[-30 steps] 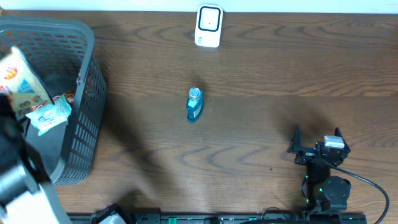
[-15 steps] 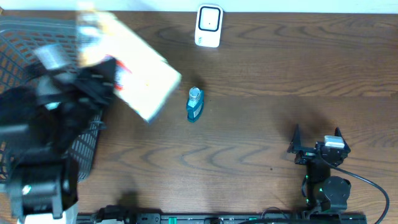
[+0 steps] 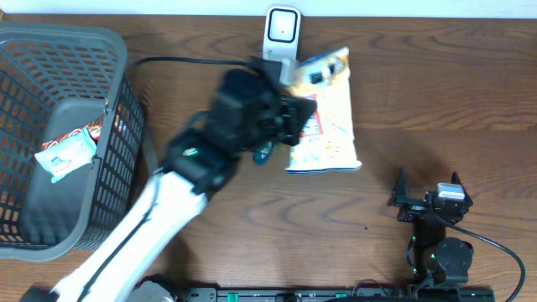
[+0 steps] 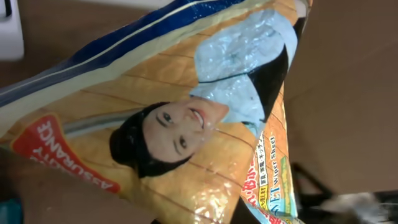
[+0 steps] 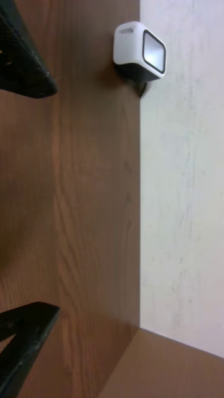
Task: Scan the item barcode
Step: 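Carry the orange pack right of the bottle and release it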
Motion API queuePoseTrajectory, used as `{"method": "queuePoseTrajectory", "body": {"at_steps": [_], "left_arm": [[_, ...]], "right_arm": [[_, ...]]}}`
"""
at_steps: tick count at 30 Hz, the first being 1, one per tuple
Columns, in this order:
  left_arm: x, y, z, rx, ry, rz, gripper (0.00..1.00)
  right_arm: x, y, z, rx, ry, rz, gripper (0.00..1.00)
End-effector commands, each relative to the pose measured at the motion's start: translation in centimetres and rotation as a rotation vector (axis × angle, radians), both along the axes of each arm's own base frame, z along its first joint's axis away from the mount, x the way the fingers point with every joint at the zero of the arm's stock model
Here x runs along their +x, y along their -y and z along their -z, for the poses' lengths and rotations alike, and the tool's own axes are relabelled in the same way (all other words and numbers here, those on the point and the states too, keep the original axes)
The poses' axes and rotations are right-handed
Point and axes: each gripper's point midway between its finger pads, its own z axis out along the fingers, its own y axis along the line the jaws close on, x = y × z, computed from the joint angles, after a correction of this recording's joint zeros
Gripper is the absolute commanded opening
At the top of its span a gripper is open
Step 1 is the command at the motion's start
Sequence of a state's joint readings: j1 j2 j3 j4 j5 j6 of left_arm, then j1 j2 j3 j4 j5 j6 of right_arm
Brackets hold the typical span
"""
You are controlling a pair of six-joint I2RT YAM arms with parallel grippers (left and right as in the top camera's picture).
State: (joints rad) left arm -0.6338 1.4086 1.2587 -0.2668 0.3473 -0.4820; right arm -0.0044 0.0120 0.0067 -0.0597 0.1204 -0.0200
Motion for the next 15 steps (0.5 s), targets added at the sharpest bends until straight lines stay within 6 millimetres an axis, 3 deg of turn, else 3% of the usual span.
{"method": "queuePoseTrajectory", "body": {"at_steps": [1, 5, 11, 15], "left_arm": [[2.0, 0.9, 3.4, 0.092, -0.015, -0.118, 0.07], [2.5, 2.4, 9.3, 0.216, -0.076, -0.145, 0.08], [3.0, 2.6, 17.2, 0.372, -0.168, -0.162, 0.08], [2.9, 2.1, 20.2, 0.439, -0.212, -0.17, 0.09]], "right_arm": [[0.0, -0.1, 0.0, -0.015, -0.001, -0.005, 0.99], [0.0, -0.1, 0.0, -0.015, -0.001, -0.005, 0.99], [0.0, -0.1, 0.0, -0.015, -0.001, -0.005, 0.99], [0.0, -0.1, 0.0, -0.015, -0.001, -0.005, 0.99]]}}
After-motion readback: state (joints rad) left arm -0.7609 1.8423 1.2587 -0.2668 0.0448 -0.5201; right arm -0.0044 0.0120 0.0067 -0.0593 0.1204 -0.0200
